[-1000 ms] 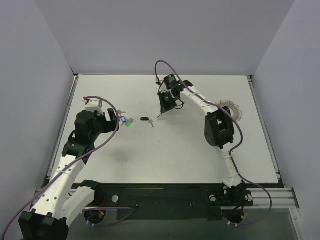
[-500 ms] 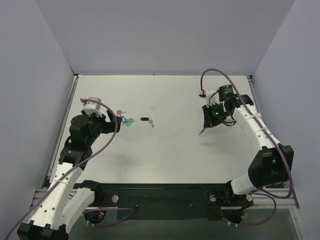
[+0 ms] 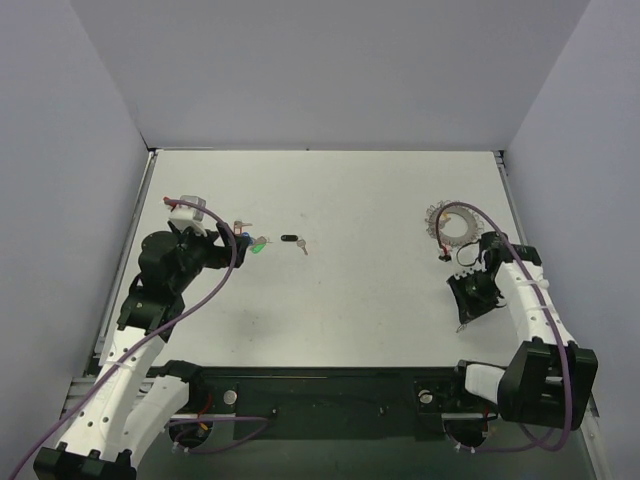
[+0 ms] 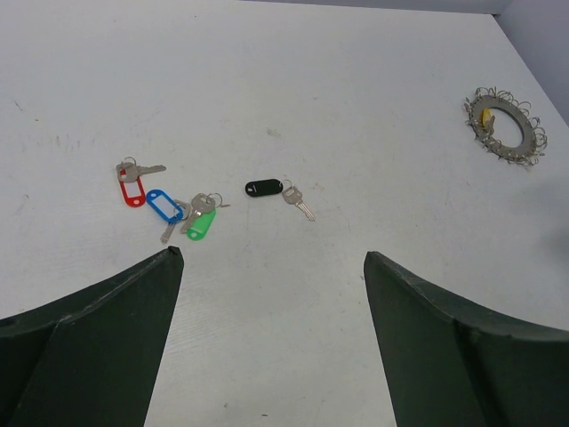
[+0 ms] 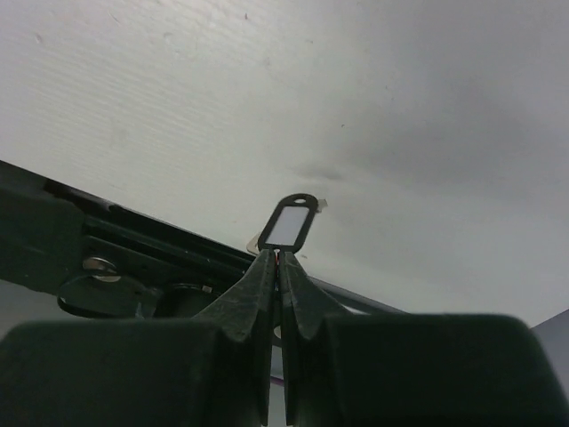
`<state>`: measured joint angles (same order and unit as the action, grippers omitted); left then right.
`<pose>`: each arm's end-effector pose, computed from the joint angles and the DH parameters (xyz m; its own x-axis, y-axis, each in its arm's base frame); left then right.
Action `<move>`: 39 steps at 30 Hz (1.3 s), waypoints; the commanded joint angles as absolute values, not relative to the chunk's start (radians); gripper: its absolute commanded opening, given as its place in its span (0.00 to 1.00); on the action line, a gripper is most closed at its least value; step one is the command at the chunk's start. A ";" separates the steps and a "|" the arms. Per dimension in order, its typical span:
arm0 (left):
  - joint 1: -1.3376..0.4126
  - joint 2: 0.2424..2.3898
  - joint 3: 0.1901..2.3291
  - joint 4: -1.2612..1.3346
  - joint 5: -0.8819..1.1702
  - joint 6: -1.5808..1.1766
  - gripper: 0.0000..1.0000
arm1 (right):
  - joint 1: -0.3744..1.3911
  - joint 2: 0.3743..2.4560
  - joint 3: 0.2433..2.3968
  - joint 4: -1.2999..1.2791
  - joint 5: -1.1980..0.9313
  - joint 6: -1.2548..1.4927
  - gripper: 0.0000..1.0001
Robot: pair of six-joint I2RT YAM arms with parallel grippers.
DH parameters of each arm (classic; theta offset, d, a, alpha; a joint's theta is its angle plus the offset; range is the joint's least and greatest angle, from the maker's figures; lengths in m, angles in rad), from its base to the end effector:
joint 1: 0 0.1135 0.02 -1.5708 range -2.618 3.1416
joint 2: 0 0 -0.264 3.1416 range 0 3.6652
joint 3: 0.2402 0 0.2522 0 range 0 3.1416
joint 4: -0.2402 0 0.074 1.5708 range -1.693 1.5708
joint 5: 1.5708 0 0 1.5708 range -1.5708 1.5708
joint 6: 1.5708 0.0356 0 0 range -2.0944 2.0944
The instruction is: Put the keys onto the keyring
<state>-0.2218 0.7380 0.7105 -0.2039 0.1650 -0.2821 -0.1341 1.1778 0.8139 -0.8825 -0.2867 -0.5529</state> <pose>0.1718 -0.0447 0.3193 -0.3187 -0.2096 -0.9244 0.2959 0.9045 -0.3071 0.2032 -0.0173 0.2238 -0.8198 -0.3977 -0.4120 -0.4602 0.8858 0.0607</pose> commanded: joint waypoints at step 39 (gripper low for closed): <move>-0.253 0.715 0.721 -0.153 0.184 -0.262 0.93 | 0.094 1.875 1.270 -0.818 -0.178 -0.353 0.02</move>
